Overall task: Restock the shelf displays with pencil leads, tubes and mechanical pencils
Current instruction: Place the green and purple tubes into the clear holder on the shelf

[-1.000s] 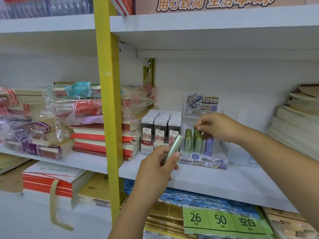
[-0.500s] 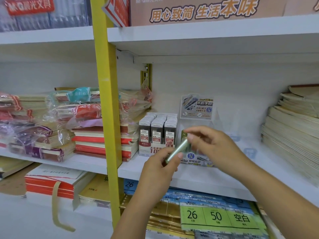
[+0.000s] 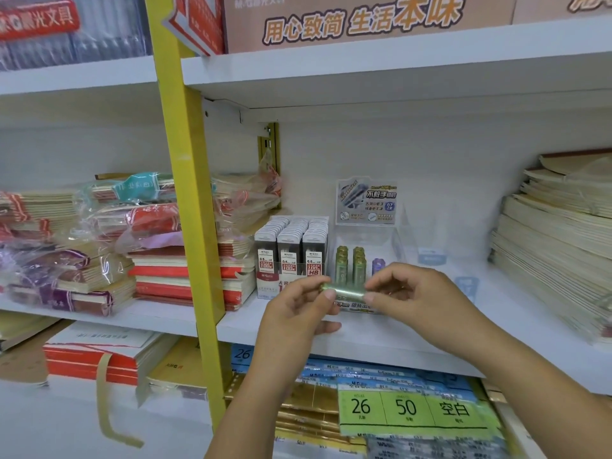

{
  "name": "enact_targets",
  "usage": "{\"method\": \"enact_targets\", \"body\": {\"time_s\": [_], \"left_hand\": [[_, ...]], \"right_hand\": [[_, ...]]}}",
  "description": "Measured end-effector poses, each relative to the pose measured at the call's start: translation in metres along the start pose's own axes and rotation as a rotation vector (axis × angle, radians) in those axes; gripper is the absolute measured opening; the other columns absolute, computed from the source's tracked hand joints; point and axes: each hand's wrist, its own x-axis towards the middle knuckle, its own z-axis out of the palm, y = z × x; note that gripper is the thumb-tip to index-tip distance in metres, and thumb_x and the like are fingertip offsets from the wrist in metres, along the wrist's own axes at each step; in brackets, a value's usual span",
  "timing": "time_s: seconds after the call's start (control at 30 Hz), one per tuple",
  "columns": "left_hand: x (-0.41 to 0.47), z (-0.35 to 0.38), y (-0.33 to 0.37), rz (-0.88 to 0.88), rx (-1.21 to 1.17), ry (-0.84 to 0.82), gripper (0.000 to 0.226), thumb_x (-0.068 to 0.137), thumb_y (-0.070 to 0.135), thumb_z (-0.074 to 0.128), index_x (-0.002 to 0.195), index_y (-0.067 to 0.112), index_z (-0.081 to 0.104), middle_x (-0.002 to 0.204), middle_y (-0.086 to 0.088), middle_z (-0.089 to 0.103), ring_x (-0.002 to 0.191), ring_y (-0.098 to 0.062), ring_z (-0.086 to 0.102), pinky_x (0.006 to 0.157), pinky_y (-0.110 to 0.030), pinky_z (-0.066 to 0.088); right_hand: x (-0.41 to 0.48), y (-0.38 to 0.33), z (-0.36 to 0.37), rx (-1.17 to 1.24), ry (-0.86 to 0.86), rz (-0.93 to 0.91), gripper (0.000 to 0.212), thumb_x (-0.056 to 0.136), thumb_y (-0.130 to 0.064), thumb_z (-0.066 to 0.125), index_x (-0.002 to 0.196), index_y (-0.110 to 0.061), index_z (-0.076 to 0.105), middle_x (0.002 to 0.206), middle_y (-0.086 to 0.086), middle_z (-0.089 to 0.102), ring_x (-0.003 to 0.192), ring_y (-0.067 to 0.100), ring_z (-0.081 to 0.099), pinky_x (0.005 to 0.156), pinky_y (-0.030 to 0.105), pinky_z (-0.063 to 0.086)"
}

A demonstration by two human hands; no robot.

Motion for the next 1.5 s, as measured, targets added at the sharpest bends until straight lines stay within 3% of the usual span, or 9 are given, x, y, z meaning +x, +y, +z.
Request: {"method": "enact_targets", "body": {"time_s": [0.17,0.3,0.43,0.53,0.7,0.9,1.17,1.4,1.5], "left_hand": [[0.002,0.009,-0.001,0.063,0.103,-0.035,0.020,0.090,0.016,0.071,0.106,0.029,0.073,0.098,-0.010,0.072,0.087,-0.016,0.070,0.066,-0.022,0.057],[0.008,0.009,-0.007,0.197,0.409,0.018,0.030,0.091,0.028,0.069,0.117,0.043,0.064,0.107,0.015,0.067,0.098,0.002,0.062,0.083,-0.019,0.054],[0.014,0.006,-0.017,0.368,0.841,-0.015,0.038,0.098,0.037,0.057,0.136,0.036,0.057,0.132,0.022,0.052,0.121,0.007,0.042,0.102,-0.013,0.032],[0.016,0.005,-0.027,0.432,0.977,-0.052,0.039,0.101,0.035,0.054,0.139,0.034,0.054,0.139,0.017,0.050,0.120,0.010,0.032,0.098,-0.006,0.020],[0.020,0.001,-0.035,0.475,1.028,-0.037,0.038,0.100,0.036,0.053,0.138,0.032,0.056,0.133,0.015,0.054,0.119,0.003,0.039,0.097,-0.011,0.027],[0.020,0.001,-0.036,0.476,1.046,-0.025,0.036,0.100,0.038,0.054,0.134,0.030,0.061,0.129,0.015,0.055,0.117,-0.005,0.046,0.093,-0.019,0.037],[0.021,0.001,-0.037,0.464,1.014,-0.024,0.034,0.099,0.041,0.053,0.132,0.035,0.060,0.127,0.021,0.053,0.114,0.000,0.048,0.090,-0.017,0.041],[0.021,0.000,-0.038,0.480,1.011,-0.032,0.034,0.100,0.041,0.053,0.132,0.035,0.060,0.127,0.021,0.053,0.113,0.000,0.048,0.090,-0.017,0.042],[0.022,-0.001,-0.039,0.474,1.014,-0.032,0.035,0.100,0.041,0.052,0.133,0.035,0.060,0.129,0.021,0.052,0.114,0.000,0.049,0.091,-0.018,0.043]], "right_hand": [[-0.002,-0.009,0.010,-0.118,-0.025,-0.154,0.036,0.083,-0.023,0.073,0.098,-0.053,0.061,0.093,-0.025,0.066,0.089,-0.006,0.059,0.079,0.008,0.044],[0.010,-0.013,0.006,-0.032,0.012,-0.153,0.046,0.090,-0.022,0.063,0.111,-0.061,0.051,0.095,-0.024,0.062,0.083,-0.004,0.062,0.067,0.014,0.052],[0.056,-0.018,-0.019,0.088,0.222,-0.169,0.042,0.089,-0.009,0.064,0.106,-0.047,0.058,0.094,-0.009,0.061,0.083,0.005,0.064,0.077,0.021,0.050],[0.092,-0.020,-0.024,0.010,0.265,-0.162,0.034,0.086,-0.012,0.069,0.098,-0.041,0.057,0.087,-0.006,0.065,0.077,0.008,0.061,0.074,0.022,0.048],[0.129,-0.013,-0.011,-0.144,0.192,-0.101,0.028,0.081,-0.005,0.072,0.104,-0.019,0.063,0.095,0.002,0.064,0.086,0.027,0.067,0.084,0.043,0.056],[0.144,0.003,0.000,-0.172,-0.042,0.063,0.023,0.082,0.001,0.070,0.096,-0.016,0.063,0.086,0.012,0.057,0.073,0.023,0.065,0.074,0.040,0.060],[0.146,0.008,0.001,-0.256,-0.069,0.061,0.028,0.076,-0.002,0.078,0.102,-0.007,0.067,0.086,0.011,0.059,0.080,0.023,0.060,0.084,0.049,0.055],[0.146,0.011,0.004,-0.215,-0.161,0.132,0.011,0.088,-0.008,0.067,0.097,-0.015,0.067,0.084,0.002,0.067,0.072,0.014,0.064,0.055,0.018,0.053],[0.147,0.012,0.003,-0.260,-0.209,0.175,0.011,0.094,-0.015,0.061,0.100,-0.014,0.069,0.095,0.002,0.070,0.081,0.013,0.066,0.063,0.018,0.054]]}}
